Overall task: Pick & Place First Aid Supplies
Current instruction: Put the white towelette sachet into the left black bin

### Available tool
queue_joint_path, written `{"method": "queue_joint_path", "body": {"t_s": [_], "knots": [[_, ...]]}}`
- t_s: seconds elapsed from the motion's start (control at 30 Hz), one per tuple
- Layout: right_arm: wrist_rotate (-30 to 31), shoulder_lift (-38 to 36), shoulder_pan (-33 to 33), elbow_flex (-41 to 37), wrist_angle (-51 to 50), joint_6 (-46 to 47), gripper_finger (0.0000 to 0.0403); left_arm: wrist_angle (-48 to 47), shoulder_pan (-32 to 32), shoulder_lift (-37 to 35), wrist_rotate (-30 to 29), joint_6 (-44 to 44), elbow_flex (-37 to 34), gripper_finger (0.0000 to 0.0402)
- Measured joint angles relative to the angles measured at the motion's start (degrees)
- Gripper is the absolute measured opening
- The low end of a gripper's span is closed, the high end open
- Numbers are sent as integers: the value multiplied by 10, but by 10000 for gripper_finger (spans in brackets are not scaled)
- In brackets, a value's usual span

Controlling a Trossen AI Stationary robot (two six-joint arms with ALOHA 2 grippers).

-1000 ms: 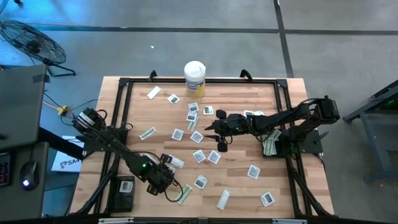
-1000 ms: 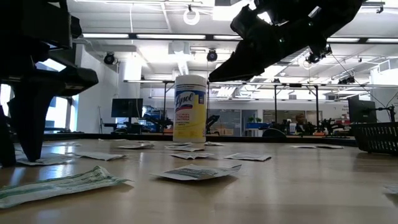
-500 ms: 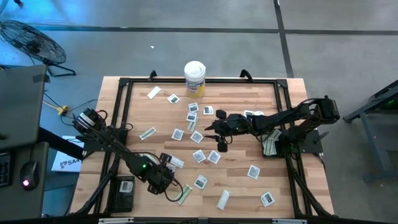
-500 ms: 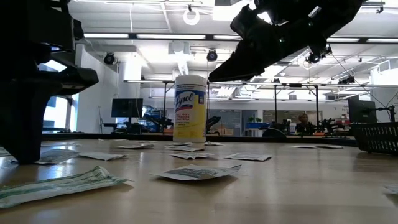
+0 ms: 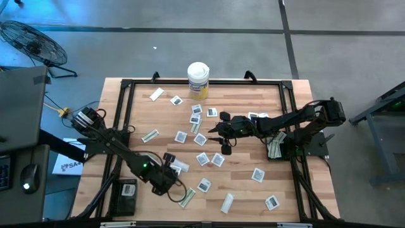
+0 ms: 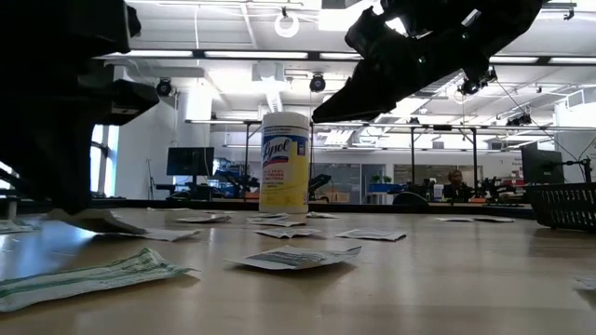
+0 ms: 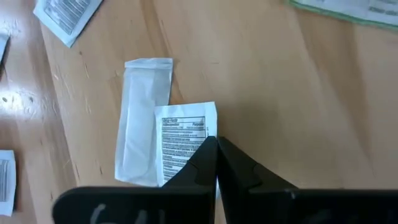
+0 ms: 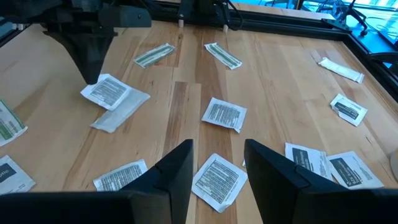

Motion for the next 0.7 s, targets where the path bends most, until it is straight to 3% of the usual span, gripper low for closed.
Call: {"method": "queue_joint_path", "body": {"t_s": [0.2, 0.7], "knots": [[0, 0, 0, 0, 0, 0, 138, -5, -1, 0, 0, 0, 2, 0], [0, 0, 0, 0, 0, 0, 138, -194, -40, -15, -19, -46, 111, 0]]}}
